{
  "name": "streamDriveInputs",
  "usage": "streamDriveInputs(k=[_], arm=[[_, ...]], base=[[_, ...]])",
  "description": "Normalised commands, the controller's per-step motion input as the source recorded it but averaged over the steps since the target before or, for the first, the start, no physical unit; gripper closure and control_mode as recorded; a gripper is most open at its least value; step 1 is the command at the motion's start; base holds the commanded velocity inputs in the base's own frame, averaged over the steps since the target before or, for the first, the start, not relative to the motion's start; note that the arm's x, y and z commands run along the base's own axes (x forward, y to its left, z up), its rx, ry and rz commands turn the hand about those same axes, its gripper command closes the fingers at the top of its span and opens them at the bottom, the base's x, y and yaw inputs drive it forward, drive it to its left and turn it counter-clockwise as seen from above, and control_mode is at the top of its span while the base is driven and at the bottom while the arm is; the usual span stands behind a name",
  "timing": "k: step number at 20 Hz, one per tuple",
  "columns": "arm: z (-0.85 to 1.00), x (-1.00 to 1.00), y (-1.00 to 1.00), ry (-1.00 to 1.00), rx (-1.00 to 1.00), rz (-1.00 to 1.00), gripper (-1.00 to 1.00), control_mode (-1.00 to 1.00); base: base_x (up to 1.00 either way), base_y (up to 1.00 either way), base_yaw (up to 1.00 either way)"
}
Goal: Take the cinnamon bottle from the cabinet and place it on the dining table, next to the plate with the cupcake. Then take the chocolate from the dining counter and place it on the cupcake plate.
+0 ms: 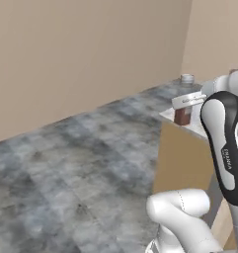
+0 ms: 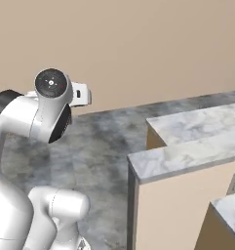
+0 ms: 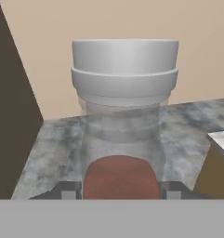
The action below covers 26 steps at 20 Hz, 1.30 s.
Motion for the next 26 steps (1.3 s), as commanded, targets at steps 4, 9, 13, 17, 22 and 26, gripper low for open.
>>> streamDriveInputs(k=[4,9,13,17,22,26], arm=[[0.00,0.00,0.00,0.00,0.00,0.00,1.00,1.00],[0.00,0.00,0.00,0.00,0.00,0.00,1.00,1.00],[0.00,0.00,0.00,0.00,0.00,0.00,1.00,1.00],[0.00,0.00,0.00,0.00,0.00,0.00,1.00,1.00],[0.00,0.00,0.00,0.00,0.00,0.00,1.00,1.00],[0.00,0.00,0.00,0.00,0.00,0.00,1.00,1.00]], base=[[1.00,0.83,-0.45],[1.00,0.79,-0.45],[1.00,0.83,-0.44],[1.00,0.87,-0.45],[1.00,0.91,-0.47],[1.00,0.87,-0.55]])
